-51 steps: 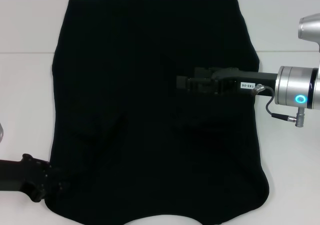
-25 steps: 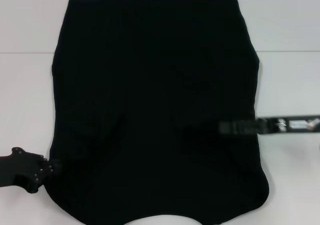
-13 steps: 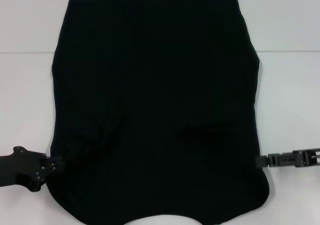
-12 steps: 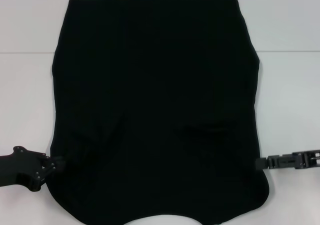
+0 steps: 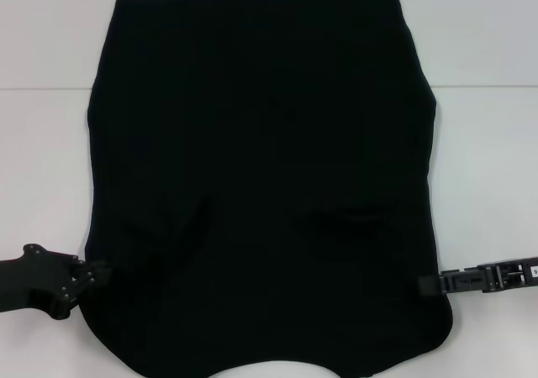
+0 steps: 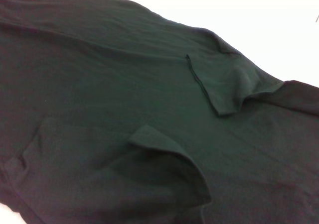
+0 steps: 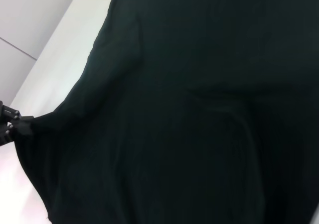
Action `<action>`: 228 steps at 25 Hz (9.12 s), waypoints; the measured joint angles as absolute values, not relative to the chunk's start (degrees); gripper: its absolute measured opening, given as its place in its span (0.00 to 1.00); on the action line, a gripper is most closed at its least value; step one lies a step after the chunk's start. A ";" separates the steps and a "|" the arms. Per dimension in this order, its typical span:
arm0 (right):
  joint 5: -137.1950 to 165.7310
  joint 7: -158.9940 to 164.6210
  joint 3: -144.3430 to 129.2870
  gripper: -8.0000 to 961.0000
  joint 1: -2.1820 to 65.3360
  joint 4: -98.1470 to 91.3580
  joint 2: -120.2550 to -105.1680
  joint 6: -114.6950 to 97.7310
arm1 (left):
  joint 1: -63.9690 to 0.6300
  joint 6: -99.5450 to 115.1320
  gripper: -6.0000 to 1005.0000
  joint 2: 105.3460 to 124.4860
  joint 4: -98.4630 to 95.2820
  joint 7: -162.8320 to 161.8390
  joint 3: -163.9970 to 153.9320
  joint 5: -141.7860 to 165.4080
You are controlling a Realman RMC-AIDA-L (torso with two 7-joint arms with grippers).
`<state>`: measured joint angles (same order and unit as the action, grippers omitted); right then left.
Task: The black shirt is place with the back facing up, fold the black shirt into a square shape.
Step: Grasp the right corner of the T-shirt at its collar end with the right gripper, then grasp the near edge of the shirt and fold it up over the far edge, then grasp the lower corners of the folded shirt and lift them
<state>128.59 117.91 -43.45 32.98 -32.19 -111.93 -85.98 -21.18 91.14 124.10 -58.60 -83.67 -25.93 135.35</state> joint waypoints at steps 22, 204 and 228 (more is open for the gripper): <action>132.95 119.61 -43.15 0.20 34.58 -32.58 -113.95 -81.61 | -21.58 90.19 0.05 124.01 -57.85 -83.59 -25.84 135.35; 121.46 109.60 -24.40 0.68 43.00 -29.68 -111.76 -66.48 | -36.08 59.57 0.87 121.39 -38.19 -113.87 -22.68 137.01; 121.46 109.60 -24.25 0.68 42.31 -29.62 -111.70 -66.53 | -35.92 64.07 0.87 121.00 -38.63 -111.34 -22.67 138.07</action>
<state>121.46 109.60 -24.25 42.31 -29.62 -111.70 -66.53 -35.92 64.07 121.00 -38.63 -111.34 -22.67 138.07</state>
